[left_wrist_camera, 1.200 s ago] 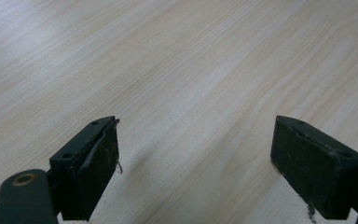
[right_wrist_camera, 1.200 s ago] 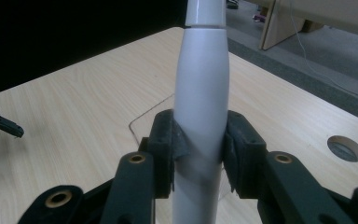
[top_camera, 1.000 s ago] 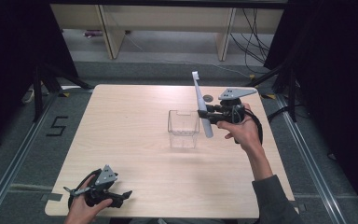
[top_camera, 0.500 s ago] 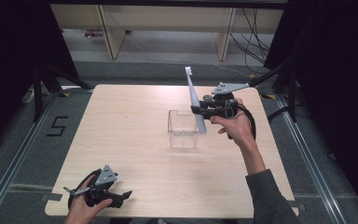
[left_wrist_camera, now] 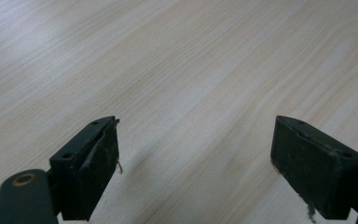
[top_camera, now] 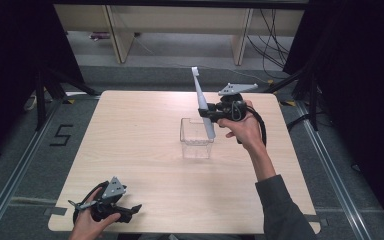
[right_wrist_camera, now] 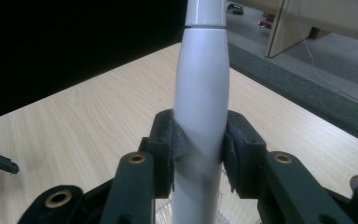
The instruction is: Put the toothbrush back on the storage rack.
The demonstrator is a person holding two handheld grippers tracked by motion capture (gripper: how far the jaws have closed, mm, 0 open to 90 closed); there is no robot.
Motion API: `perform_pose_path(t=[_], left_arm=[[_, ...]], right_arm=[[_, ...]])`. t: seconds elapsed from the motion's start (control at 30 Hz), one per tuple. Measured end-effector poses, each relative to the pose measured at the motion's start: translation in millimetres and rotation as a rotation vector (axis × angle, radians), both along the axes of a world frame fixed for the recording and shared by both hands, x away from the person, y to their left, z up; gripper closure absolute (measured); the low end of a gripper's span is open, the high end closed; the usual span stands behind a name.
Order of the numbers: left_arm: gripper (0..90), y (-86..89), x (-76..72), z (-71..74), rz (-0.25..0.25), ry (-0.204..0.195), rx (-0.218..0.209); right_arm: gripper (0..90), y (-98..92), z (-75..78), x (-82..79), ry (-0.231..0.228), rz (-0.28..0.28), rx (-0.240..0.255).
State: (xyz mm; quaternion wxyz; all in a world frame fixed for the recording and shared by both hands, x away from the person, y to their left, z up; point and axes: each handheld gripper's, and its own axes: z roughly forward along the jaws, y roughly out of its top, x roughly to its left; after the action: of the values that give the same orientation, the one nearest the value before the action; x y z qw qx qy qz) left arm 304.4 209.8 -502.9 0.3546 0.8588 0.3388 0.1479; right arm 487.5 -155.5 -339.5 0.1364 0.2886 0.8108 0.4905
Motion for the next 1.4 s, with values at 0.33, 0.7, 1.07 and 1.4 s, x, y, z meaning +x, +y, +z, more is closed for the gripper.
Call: perform_pose_path(t=[0.33,0.7,1.07,1.4], left_arm=[[14.9,0.6,-0.3,-0.4,0.003,0.0,0.0],[14.9,0.4,-0.8,-0.1,0.01,-0.003,-0.001],[14.9,1.6,-0.8,0.4,-0.001,0.0,0.008],[14.9,0.6,-0.9,-0.1,0.009,-0.001,0.0]], right_arm=[[67.0,11.2,-8.8,11.9,0.012,-0.009,-0.03],[67.0,23.5,-22.4,21.4,0.033,-0.006,-0.068],[67.0,32.7,-36.9,24.4,0.061,-0.007,-0.117],[67.0,34.3,-49.3,26.0,0.073,0.002,-0.165]])
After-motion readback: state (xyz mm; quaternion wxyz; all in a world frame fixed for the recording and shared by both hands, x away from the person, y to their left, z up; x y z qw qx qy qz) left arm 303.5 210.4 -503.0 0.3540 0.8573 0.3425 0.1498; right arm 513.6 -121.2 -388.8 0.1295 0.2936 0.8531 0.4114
